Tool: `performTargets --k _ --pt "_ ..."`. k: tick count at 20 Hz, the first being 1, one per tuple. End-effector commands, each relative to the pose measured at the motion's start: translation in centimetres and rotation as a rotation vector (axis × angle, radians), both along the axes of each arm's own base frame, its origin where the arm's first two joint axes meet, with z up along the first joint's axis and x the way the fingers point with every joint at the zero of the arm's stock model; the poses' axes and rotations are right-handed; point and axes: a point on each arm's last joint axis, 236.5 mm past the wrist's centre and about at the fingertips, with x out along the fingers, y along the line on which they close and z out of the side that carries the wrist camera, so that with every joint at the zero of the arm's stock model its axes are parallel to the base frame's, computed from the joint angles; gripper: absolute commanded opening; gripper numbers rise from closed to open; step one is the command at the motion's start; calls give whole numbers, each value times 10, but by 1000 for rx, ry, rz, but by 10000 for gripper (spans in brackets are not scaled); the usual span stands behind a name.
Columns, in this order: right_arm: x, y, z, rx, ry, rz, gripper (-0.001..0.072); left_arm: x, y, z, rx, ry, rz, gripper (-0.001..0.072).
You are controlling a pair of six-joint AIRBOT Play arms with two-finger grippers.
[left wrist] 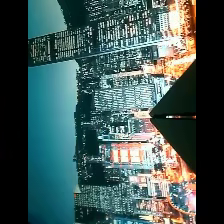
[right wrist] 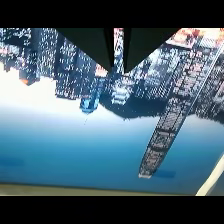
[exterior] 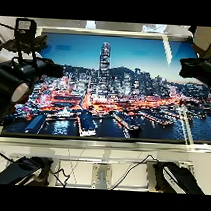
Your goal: Fold the shirts.
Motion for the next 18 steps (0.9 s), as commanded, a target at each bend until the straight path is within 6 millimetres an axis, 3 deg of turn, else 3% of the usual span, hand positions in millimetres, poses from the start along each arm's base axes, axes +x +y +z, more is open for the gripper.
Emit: performTargets --k 1,2,3,4,5,10,14,16,18 --pt "-19 10 -27 -9 135 57 115 11 8 20 127 -98 -30 24" --pt "-23 13 -34 -10 167 71 115 11 22 23 224 -103 -12 28" --pt "-28 17 -42 -1 202 87 164 10 44 25 314 -95 44 143" --pt "-35 24 -55 24 251 112 323 4 74 26 405 -64 131 418" --pt "-41 32 -69 58 299 138 384 -4 107 24 467 -18 227 532" --pt "-64 73 -158 317 537 195 383 -44 268 -6 406 187 661 531" --pt "-75 123 -204 439 623 265 382 -66 352 -99 175 445 764 553" --pt "-74 145 -214 430 615 283 382 -76 380 -149 33 537 836 592" --pt "-76 171 -219 445 630 305 383 -90 403 -190 18 651 875 682"
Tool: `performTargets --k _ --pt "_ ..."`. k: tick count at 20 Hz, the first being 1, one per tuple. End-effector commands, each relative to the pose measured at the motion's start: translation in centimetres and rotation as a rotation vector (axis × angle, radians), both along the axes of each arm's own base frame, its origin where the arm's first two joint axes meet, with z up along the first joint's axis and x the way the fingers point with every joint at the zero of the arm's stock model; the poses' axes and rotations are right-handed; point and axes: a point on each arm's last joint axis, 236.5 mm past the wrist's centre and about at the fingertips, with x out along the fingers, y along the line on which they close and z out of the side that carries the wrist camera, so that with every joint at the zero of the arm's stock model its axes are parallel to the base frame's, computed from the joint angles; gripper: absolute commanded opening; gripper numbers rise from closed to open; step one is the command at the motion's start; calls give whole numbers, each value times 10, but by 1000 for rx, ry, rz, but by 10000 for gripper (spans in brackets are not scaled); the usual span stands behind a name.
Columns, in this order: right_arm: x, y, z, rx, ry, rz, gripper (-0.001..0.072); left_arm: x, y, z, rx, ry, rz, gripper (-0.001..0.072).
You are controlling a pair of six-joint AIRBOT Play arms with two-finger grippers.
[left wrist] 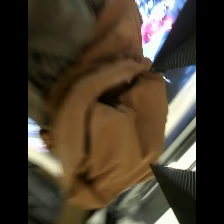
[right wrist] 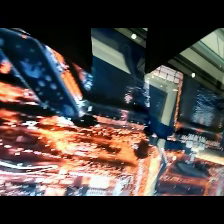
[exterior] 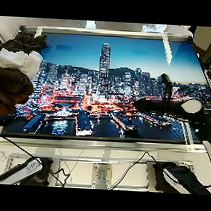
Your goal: Fold the shirts.
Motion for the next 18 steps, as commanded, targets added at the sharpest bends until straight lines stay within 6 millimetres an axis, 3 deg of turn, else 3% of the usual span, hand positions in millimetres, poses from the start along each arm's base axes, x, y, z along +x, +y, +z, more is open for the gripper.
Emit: performTargets --k 1,6,12,13,14,15,16,18 --pt "-2 43 -14 54 18 10 383 -25 41 -74 -138 117 96 684" --pt "8 66 -9 111 -4 -44 383 -20 77 -114 -62 256 74 684" --pt "17 66 -1 141 -19 -84 382 10 98 -123 -55 244 75 681" --pt "21 65 1 152 -27 -101 381 11 96 -129 -75 244 78 644" --pt "25 64 5 162 -36 -119 379 13 88 -137 -117 236 86 422" --pt "29 63 8 159 -56 -122 370 18 76 -146 -183 206 95 12" --pt "33 63 15 158 -78 -124 359 27 60 -152 -257 163 90 15" --pt "48 58 32 109 -172 -112 304 59 7 -160 -496 33 62 15"
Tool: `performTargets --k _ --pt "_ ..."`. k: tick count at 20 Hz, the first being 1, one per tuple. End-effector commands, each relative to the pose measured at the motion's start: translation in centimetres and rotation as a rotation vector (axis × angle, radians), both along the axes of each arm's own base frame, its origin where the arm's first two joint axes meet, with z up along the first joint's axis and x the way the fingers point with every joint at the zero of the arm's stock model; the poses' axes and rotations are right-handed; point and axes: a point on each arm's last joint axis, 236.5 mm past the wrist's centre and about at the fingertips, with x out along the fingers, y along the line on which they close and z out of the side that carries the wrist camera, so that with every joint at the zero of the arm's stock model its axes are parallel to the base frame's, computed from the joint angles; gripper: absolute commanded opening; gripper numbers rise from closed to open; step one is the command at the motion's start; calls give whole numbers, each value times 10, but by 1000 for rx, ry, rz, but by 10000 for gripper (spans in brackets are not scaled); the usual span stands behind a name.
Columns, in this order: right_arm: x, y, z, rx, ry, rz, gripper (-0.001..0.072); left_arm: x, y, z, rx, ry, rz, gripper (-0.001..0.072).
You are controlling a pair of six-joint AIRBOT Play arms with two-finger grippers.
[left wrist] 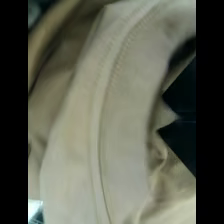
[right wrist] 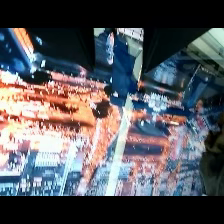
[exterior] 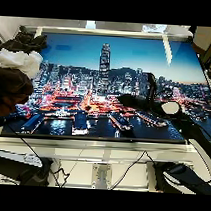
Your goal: Fold the shirts.
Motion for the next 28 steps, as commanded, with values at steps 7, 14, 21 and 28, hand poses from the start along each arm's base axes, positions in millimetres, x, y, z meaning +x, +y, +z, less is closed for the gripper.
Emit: performTargets --k 7,14,21,28 --pt "87 -79 130 -267 -452 -135 303 126 -399 102 -1192 -485 -594 13" --pt "91 -180 125 -435 -347 -218 303 29 -709 92 -1182 -311 -1146 13" --pt "55 -190 62 -529 -129 -109 477 84 -764 176 -992 -672 -1257 690" --pt "-2 -111 -91 -241 269 95 477 123 -534 84 -530 -148 -905 691"
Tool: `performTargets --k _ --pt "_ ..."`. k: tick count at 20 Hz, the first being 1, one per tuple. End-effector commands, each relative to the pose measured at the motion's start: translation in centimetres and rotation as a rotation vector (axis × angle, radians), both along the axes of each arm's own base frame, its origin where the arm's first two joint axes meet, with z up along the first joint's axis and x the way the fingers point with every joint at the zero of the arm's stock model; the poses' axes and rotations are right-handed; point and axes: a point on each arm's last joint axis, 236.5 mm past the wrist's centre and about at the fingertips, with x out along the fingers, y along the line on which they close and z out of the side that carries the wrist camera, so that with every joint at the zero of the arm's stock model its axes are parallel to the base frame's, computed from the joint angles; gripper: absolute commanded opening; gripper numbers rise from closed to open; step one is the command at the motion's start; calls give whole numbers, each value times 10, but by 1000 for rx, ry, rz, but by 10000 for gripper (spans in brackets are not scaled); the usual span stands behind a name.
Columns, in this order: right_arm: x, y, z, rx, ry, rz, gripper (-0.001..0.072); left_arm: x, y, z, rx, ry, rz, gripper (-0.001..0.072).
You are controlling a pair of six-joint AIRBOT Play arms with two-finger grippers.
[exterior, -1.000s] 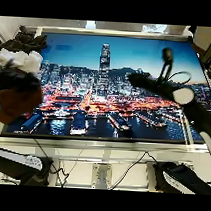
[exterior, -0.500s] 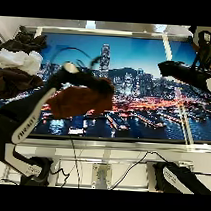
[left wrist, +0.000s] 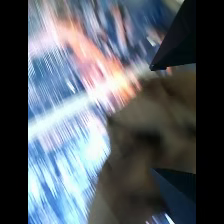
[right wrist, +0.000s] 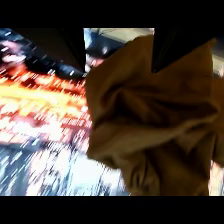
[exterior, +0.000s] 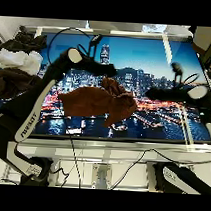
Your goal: Fold the shirts.
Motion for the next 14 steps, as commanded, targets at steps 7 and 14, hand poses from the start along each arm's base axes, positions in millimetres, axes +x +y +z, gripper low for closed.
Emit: performTargets --k 7,14 --pt "4 120 -55 239 53 82 477 -17 225 -74 473 346 255 689" --pt "39 170 -31 244 -27 130 477 -16 240 -74 491 344 248 689"
